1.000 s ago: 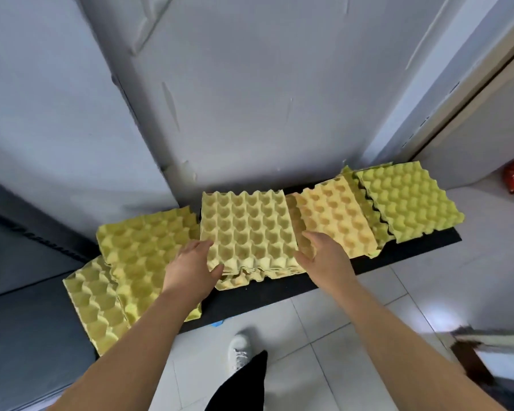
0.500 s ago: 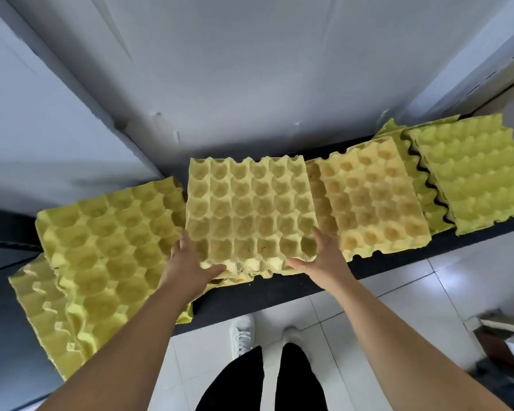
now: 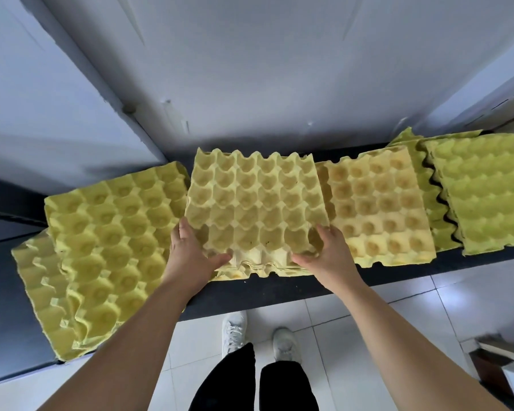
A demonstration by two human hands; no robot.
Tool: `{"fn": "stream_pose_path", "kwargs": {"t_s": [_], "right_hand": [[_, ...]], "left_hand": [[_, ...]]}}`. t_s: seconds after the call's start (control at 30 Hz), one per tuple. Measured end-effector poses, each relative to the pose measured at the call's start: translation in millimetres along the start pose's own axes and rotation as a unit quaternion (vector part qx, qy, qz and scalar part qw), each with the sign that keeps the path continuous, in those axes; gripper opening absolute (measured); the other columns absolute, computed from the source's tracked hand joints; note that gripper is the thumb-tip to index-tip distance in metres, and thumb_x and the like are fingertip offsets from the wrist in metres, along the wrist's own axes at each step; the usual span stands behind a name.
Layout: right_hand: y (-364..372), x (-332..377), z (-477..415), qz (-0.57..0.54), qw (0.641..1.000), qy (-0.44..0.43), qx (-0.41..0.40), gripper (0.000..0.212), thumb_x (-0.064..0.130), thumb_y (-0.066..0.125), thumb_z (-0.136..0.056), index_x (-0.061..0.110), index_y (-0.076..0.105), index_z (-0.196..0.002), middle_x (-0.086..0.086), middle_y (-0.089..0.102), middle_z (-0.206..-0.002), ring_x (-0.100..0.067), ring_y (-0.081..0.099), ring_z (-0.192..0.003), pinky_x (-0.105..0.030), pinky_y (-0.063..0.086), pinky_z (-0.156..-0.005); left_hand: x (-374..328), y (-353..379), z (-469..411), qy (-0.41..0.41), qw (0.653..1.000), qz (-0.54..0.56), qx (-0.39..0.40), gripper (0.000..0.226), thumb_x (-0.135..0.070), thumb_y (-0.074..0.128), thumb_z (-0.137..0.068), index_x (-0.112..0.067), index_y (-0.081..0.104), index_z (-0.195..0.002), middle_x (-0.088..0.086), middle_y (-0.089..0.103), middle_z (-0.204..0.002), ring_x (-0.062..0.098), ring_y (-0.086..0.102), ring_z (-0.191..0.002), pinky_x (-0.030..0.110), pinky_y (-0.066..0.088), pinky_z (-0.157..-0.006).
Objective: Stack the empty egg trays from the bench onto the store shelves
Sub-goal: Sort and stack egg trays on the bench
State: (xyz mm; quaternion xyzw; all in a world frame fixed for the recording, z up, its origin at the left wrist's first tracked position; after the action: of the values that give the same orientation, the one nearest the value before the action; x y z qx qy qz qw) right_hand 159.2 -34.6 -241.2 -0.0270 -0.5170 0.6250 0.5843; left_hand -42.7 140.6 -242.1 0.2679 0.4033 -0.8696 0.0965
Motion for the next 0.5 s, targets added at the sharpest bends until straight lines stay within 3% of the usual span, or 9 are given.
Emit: {"fn": "stream_pose_path", "kwargs": {"t_s": [0.13, 0.27, 0.5], "right_hand": [[-9, 4, -1, -0.022, 1.000, -0.002, -0.009, 0.069, 0.029, 0.078, -0.071, 0.012, 0.047, -0.131, -0.005, 0.041, -0.126, -0.017, 0.046, -0.113, -0.018, 0.033, -0.087], [-19, 6, 1, -0.059, 0.998, -0.004, -0.021, 0.079, 0.026, 0.080, -0.072, 0.012, 0.041, -0.139, -0.004, 0.038, -0.133, -0.018, 0.042, -0.123, -0.019, 0.033, -0.092], [-37, 9, 6, -0.109, 0.994, -0.010, -0.027, 0.084, 0.027, 0.080, -0.073, 0.014, 0.036, -0.143, -0.007, 0.029, -0.145, -0.020, 0.038, -0.130, -0.019, 0.031, -0.098]], "left_hand": [[-10, -4, 6, 0.005, 1.000, -0.005, -0.026, 0.121, -0.042, 0.088, -0.059, -0.017, 0.013, -0.151, 0.006, 0.033, -0.143, 0.026, 0.035, -0.134, 0.045, 0.035, -0.110], [-18, -13, 13, 0.017, 0.998, -0.020, -0.049, 0.119, -0.048, 0.087, -0.058, -0.018, 0.017, -0.150, 0.005, 0.037, -0.142, 0.026, 0.038, -0.132, 0.047, 0.037, -0.107], [-54, -34, 27, 0.050, 0.996, -0.026, -0.063, 0.118, -0.044, 0.084, -0.066, -0.017, 0.010, -0.153, 0.003, 0.027, -0.151, 0.026, 0.034, -0.136, 0.042, 0.037, -0.107]]}}
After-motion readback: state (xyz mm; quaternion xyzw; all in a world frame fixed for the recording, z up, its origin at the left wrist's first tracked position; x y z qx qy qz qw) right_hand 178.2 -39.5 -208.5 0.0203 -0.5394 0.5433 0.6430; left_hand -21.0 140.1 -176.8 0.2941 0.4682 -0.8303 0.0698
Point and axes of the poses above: each hand's wrist, its own z-axis away from the middle knuckle, its own y-axis out of the palm, x = y × z, the point moved 3 cm from there along -z, towards the middle knuckle
